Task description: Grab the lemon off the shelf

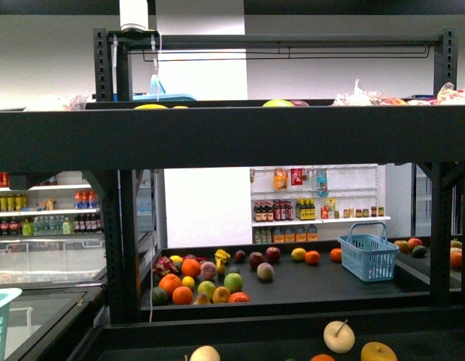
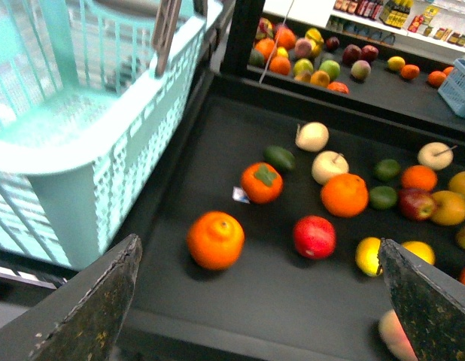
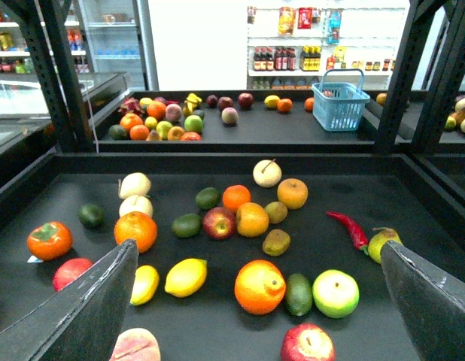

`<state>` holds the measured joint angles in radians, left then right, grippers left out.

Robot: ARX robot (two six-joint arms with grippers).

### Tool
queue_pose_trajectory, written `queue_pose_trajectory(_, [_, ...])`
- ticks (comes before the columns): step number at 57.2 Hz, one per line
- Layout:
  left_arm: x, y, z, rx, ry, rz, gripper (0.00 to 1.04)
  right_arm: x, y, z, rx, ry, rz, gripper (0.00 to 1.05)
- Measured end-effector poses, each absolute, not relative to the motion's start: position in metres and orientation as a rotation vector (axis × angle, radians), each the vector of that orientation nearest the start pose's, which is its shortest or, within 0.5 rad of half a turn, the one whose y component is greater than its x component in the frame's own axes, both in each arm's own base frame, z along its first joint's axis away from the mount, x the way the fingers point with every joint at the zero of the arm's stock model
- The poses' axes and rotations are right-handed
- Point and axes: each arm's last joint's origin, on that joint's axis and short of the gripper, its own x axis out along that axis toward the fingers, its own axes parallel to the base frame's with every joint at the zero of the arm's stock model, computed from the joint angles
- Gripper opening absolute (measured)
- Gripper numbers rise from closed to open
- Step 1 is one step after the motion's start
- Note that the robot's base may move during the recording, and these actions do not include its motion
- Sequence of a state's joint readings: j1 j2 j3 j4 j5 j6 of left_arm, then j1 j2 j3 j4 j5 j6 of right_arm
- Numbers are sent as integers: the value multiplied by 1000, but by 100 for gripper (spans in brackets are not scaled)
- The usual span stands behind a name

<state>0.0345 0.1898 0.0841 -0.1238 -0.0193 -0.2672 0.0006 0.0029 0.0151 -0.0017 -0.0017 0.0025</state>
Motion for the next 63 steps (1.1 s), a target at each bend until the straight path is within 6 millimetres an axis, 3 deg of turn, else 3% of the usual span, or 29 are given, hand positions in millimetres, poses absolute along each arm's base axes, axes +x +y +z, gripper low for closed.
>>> queue_pose_trajectory(13, [136, 35, 210, -790, 248, 54, 97, 97, 0, 168, 2, -10, 2, 97])
queue_pose_trajectory(20, [164, 58, 235, -931, 263, 41, 97, 97, 0, 168, 2, -10, 2, 97])
queue_pose_trajectory(26, [201, 89, 255, -1062, 248, 19, 97, 97, 0, 168, 2, -10, 2, 97])
queue_pose_trajectory(36, [244, 124, 252, -1186, 290, 80, 97, 97, 0, 168, 2, -10, 2, 97])
queue_pose_trajectory(50, [286, 157, 248, -1247, 267, 47, 97, 97, 0, 168, 2, -10, 1, 97])
queue_pose_trajectory(63, [307, 182, 249, -1279, 232, 30, 97, 97, 0, 168, 2, -10, 2, 97])
